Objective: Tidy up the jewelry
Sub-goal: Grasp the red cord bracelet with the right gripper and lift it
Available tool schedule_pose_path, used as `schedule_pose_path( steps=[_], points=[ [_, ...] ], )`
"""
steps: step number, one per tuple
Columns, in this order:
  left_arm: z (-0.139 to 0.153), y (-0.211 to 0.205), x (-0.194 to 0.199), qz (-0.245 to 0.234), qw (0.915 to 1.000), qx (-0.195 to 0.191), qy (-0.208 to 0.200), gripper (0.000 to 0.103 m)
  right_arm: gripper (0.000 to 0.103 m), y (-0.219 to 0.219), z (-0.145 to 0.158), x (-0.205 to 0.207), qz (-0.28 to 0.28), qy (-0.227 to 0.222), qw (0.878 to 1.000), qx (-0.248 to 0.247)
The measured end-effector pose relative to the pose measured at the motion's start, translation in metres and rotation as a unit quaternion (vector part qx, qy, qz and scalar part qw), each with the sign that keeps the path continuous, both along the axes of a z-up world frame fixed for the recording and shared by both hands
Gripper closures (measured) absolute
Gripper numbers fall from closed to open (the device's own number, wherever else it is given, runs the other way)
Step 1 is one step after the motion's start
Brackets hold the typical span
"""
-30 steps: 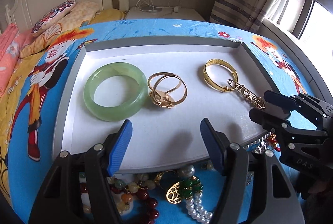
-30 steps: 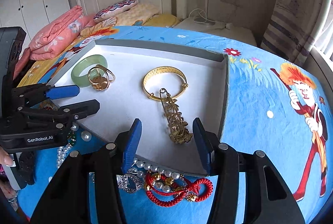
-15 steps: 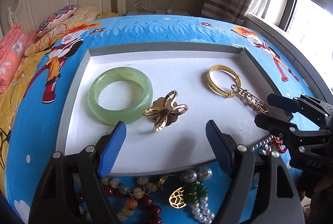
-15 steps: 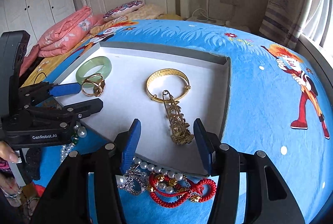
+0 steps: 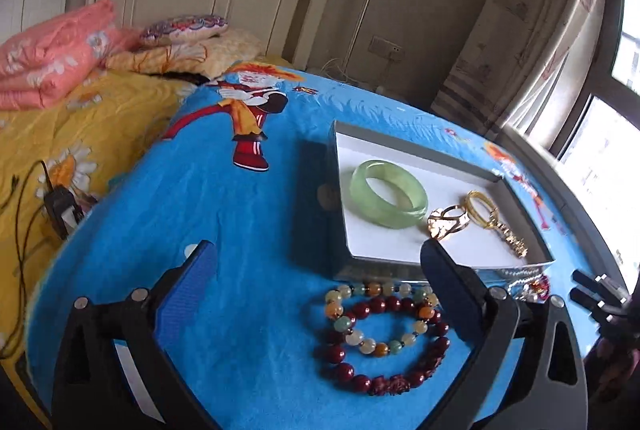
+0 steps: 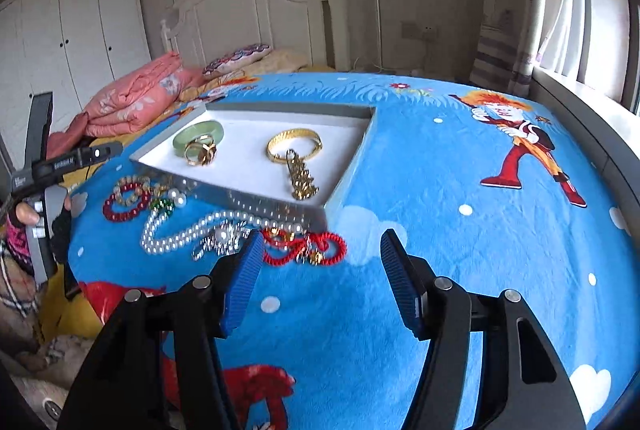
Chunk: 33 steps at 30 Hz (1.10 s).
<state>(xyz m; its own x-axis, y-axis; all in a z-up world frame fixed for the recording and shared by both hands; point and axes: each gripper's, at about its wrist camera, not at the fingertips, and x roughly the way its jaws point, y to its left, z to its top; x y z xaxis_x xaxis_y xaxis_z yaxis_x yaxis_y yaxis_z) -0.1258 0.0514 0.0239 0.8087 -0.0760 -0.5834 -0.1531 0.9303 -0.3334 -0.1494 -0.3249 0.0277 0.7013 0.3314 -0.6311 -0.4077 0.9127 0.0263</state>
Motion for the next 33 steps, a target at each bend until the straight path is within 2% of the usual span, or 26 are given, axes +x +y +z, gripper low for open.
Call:
schedule_pose_path(
  steps=[3, 5, 9, 11, 14, 17, 19, 20, 21, 22, 26, 33],
  points=[
    [-0.005, 0.009, 0.008, 0.001, 0.9995, -0.023, 0.021, 0.002, 0.052, 0.012, -0.013, -0.004, 0.013, 0.017, 0.999, -0.032],
    [-0.006, 0.005, 0.01, -0.007, 0.9995, -0.014, 0.028, 0.002, 0.052, 0.016, -0.017, -0.002, 0.01, 0.022, 0.999, -0.04],
    [-0.004, -0.008, 0.007, -0.022, 0.9995, 0.015, 0.018, 0.002, 0.055, 0.018, -0.023, 0.008, 0.007, 0.045, 0.999, -0.023],
    [-0.004, -0.01, 0.009, -0.027, 0.9993, 0.016, 0.019, 0.002, 0.055, 0.02, -0.024, 0.012, 0.0, 0.055, 0.998, -0.019],
    [-0.005, -0.009, 0.008, -0.028, 0.9994, 0.012, 0.019, 0.002, 0.055, 0.015, -0.018, 0.021, -0.009, 0.072, 0.997, 0.028],
    [-0.005, -0.009, 0.006, -0.03, 0.9994, 0.011, 0.015, 0.002, 0.055, 0.016, -0.015, 0.03, -0.023, 0.078, 0.996, 0.032],
    [-0.005, -0.009, 0.006, -0.031, 0.9994, 0.012, 0.014, 0.002, 0.065, 0.02, -0.019, 0.035, -0.029, 0.09, 0.995, 0.017],
    [-0.005, -0.009, 0.006, -0.031, 0.9994, 0.011, 0.014, 0.002, 0.069, 0.023, -0.019, 0.034, -0.033, 0.082, 0.996, 0.002],
    [-0.005, -0.009, 0.006, -0.031, 0.9994, 0.011, 0.014, 0.002, 0.083, 0.026, -0.019, 0.032, -0.034, 0.079, 0.996, -0.012],
    [-0.005, -0.009, 0.007, -0.03, 0.9994, 0.011, 0.014, 0.002, 0.089, 0.028, -0.019, 0.03, -0.031, 0.08, 0.996, -0.02],
    [-0.005, -0.009, 0.006, -0.031, 0.9994, 0.011, 0.014, 0.002, 0.093, 0.031, -0.02, 0.013, -0.005, 0.069, 0.997, -0.043],
    [-0.003, -0.009, 0.003, -0.028, 0.9995, 0.013, 0.004, 0.002, 0.094, 0.014, -0.008, -0.01, 0.007, 0.054, 0.998, -0.012]
  ],
)
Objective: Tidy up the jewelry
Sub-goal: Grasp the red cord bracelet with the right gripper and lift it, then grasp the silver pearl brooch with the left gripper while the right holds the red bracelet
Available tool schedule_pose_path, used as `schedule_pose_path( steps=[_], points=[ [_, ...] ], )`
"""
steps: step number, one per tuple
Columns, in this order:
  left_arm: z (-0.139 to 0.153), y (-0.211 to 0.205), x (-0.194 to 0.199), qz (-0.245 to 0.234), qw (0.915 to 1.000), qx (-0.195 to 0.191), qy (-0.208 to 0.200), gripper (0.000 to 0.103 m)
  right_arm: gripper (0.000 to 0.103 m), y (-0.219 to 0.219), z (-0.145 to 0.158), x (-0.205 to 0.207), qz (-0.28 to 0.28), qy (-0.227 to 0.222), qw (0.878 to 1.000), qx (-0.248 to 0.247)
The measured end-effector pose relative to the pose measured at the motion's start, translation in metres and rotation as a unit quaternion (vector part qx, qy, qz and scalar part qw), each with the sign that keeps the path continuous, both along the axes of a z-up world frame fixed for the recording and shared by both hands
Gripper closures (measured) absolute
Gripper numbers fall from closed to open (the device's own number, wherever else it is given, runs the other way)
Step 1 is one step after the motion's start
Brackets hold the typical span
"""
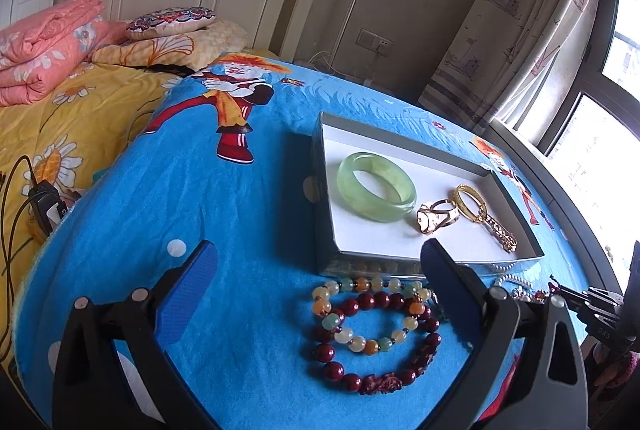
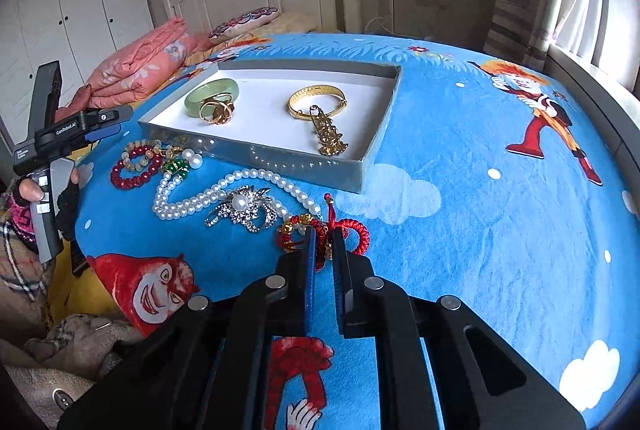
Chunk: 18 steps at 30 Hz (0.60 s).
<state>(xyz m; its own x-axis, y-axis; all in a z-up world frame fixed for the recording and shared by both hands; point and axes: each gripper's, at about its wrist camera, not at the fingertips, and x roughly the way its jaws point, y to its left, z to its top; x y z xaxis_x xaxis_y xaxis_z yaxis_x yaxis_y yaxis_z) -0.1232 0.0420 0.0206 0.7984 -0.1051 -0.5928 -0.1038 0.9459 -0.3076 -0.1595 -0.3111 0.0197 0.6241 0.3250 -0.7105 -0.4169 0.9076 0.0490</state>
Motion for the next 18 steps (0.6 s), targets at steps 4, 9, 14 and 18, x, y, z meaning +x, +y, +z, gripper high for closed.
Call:
schedule_pose_path(
  steps=[4, 9, 14, 18],
  points=[
    [0.01, -0.017, -0.013, -0.015, 0.9996, 0.018, -0.015, 0.002, 0.094, -0.011, 0.011, -0.007, 0.0, -0.013, 1.0, 0.023],
    [0.026, -0.088, -0.028, -0.098, 0.9909, 0.087, -0.027, 0.002, 0.094, -0.028, 0.016, -0.009, 0.013, -0.014, 0.997, 0.076],
    [0.028, -0.155, -0.025, -0.186, 0.9739, 0.127, -0.025, 0.002, 0.093, -0.037, 0.008, -0.009, 0.012, 0.001, 0.996, 0.084],
    [0.017, -0.183, -0.018, -0.219, 0.9666, 0.133, -0.008, 0.002, 0.09, -0.033, -0.008, -0.015, 0.02, 0.023, 0.998, 0.048]
  ],
)
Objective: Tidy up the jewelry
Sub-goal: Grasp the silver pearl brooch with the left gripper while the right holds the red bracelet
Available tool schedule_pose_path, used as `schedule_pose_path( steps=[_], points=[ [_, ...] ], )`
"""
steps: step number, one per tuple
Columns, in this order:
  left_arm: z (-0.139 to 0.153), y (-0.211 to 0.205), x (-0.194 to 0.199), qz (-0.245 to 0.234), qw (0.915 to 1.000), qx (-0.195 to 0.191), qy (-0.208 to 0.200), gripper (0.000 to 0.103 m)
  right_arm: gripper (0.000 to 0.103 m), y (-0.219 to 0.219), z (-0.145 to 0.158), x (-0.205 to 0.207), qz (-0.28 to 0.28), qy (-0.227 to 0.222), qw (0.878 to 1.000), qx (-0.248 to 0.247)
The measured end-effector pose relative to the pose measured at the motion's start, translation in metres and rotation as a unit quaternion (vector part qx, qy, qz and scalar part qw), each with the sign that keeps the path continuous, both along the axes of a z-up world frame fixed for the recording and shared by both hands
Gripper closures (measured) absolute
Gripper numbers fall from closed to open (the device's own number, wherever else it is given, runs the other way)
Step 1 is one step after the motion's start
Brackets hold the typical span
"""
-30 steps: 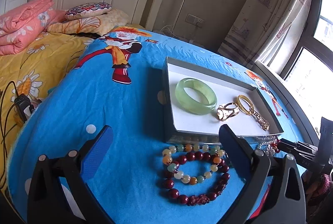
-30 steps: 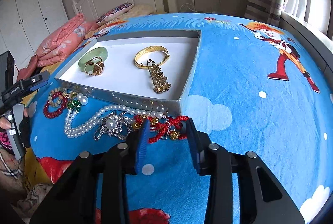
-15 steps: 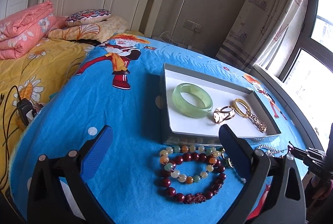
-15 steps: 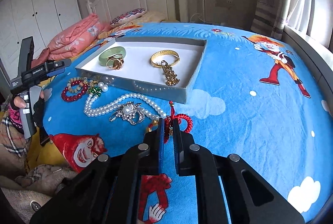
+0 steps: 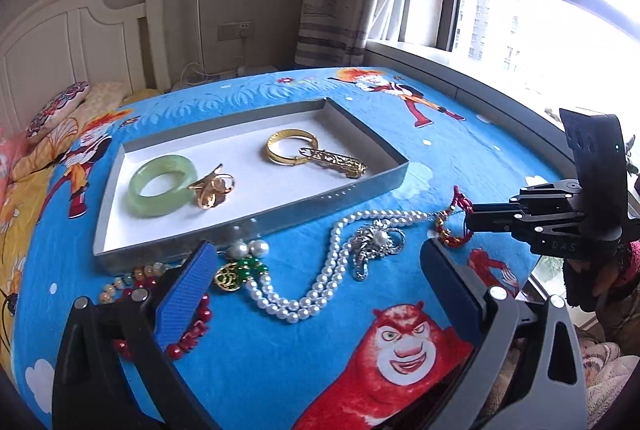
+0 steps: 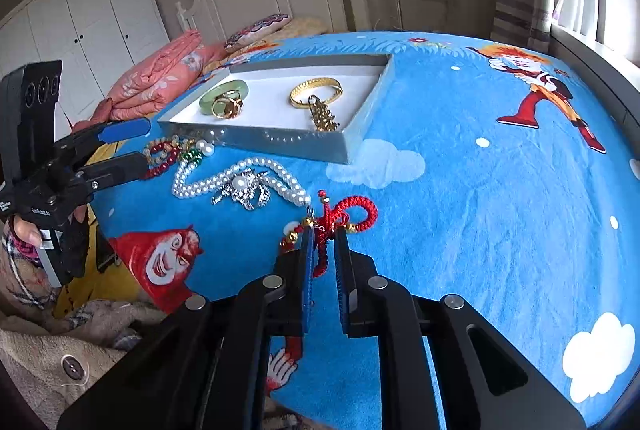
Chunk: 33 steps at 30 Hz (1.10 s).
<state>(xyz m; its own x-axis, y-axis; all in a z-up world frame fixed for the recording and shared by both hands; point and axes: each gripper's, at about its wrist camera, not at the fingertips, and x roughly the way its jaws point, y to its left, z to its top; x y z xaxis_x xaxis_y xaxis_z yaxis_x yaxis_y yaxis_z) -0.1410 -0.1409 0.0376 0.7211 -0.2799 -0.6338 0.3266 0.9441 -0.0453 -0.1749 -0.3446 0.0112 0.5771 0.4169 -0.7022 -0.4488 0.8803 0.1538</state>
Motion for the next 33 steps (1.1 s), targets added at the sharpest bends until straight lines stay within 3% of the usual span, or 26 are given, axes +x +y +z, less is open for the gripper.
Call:
schedule_pose_path(
  steps=[6, 11, 12, 13, 14, 21, 27, 33],
  points=[
    [-0.018, -0.03, 0.001, -0.039, 0.9984, 0.036, 0.02, 0.003, 0.078, -0.007, -0.01, -0.009, 0.0, 0.01, 1.0, 0.014],
    [-0.025, -0.046, 0.008, -0.062, 0.9966, 0.047, 0.026, 0.013, 0.076, -0.004, -0.011, -0.005, -0.008, 0.003, 1.0, 0.029],
    [-0.026, -0.05, 0.01, -0.066, 0.9961, 0.052, 0.027, 0.019, 0.077, -0.002, -0.011, -0.005, -0.009, -0.001, 1.0, 0.029],
    [-0.028, -0.053, 0.013, -0.069, 0.9955, 0.057, 0.03, 0.025, 0.088, -0.001, -0.011, -0.006, -0.009, -0.006, 1.0, 0.023],
    [-0.03, -0.055, 0.016, -0.071, 0.995, 0.063, 0.033, 0.028, 0.094, 0.0, -0.011, -0.007, -0.006, -0.007, 1.0, 0.015],
    [-0.033, -0.058, 0.022, -0.077, 0.9939, 0.068, 0.039, 0.031, 0.094, -0.028, -0.006, -0.023, 0.002, -0.006, 1.0, 0.013],
    [-0.037, -0.059, 0.037, -0.078, 0.9937, 0.06, 0.054, 0.049, 0.094, -0.069, 0.016, -0.032, -0.038, -0.042, 0.997, 0.046],
    [-0.041, -0.063, 0.043, -0.077, 0.9928, 0.068, 0.063, 0.05, 0.094, -0.071, 0.02, -0.035, -0.031, -0.052, 0.997, 0.057]
  ],
)
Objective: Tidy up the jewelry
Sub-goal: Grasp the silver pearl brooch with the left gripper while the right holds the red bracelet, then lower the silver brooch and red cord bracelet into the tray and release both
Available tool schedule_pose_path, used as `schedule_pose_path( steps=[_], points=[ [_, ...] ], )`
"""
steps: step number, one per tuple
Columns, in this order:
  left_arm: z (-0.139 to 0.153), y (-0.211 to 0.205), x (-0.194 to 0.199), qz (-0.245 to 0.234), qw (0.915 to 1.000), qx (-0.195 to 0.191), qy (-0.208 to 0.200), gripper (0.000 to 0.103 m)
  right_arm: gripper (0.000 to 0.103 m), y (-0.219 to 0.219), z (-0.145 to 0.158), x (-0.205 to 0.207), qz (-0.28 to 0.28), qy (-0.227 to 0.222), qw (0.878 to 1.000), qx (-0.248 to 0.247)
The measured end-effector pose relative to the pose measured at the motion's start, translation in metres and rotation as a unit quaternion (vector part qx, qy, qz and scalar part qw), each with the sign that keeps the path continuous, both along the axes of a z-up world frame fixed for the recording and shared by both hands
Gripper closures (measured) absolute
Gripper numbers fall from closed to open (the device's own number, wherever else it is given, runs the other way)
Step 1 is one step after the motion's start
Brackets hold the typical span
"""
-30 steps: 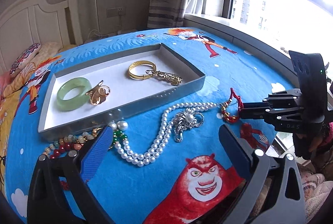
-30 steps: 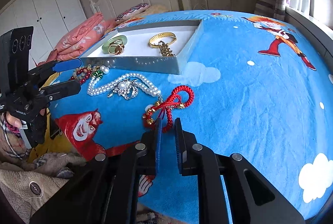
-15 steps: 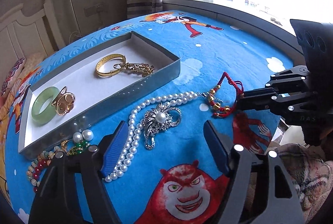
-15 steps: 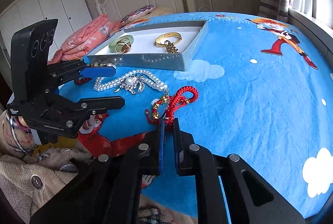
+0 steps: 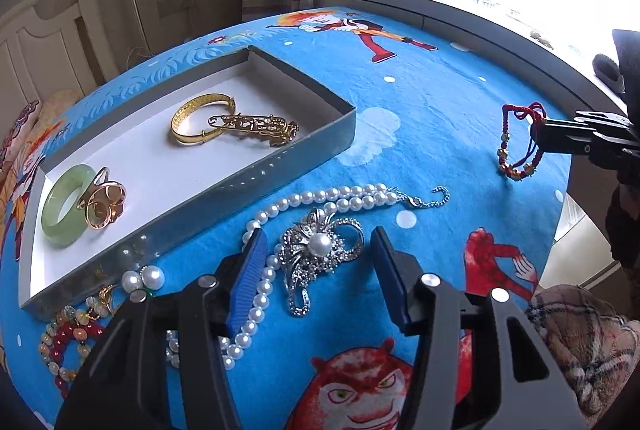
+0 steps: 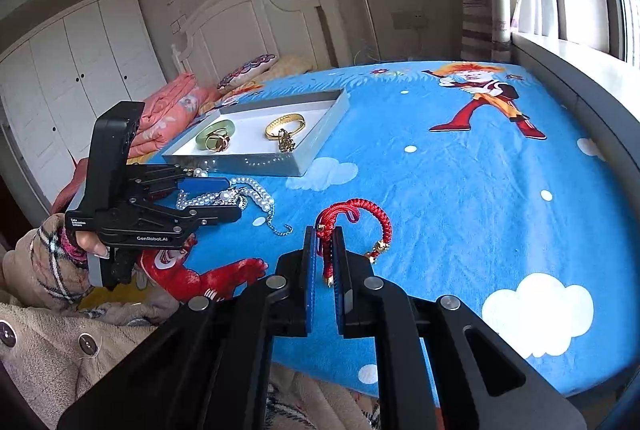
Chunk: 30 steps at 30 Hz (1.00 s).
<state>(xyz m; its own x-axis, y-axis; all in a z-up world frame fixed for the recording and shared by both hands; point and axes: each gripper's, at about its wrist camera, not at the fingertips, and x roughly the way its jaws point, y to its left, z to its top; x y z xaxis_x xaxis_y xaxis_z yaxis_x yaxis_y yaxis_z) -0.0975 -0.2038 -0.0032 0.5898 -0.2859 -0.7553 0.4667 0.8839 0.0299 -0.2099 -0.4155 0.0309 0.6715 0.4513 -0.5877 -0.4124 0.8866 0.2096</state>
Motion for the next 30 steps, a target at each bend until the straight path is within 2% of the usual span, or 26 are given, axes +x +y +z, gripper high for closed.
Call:
schedule_pose_path(
  steps=[2, 4, 5, 17, 30],
  points=[
    [0.0, -0.001, -0.001, -0.002, 1.0, 0.003, 0.0, 0.052, 0.094, 0.005, -0.001, 0.001, 0.004, 0.002, 1.0, 0.004],
    [0.001, -0.001, -0.004, -0.006, 1.0, 0.0, -0.003, 0.071, 0.094, 0.01, -0.002, 0.002, 0.009, 0.002, 1.0, 0.004],
    [0.002, -0.001, -0.005, -0.005, 1.0, 0.001, -0.006, 0.072, 0.094, 0.012, -0.002, 0.002, 0.012, 0.002, 1.0, 0.003],
    [0.03, 0.01, -0.027, 0.002, 0.9986, -0.026, -0.045, 0.072, 0.094, 0.032, 0.004, -0.002, 0.034, -0.008, 0.999, -0.001],
    [0.05, 0.065, 0.002, 0.064, 0.9944, -0.078, -0.031, 0.072, 0.094, 0.078, 0.029, 0.027, 0.067, -0.036, 0.997, -0.028]
  ],
)
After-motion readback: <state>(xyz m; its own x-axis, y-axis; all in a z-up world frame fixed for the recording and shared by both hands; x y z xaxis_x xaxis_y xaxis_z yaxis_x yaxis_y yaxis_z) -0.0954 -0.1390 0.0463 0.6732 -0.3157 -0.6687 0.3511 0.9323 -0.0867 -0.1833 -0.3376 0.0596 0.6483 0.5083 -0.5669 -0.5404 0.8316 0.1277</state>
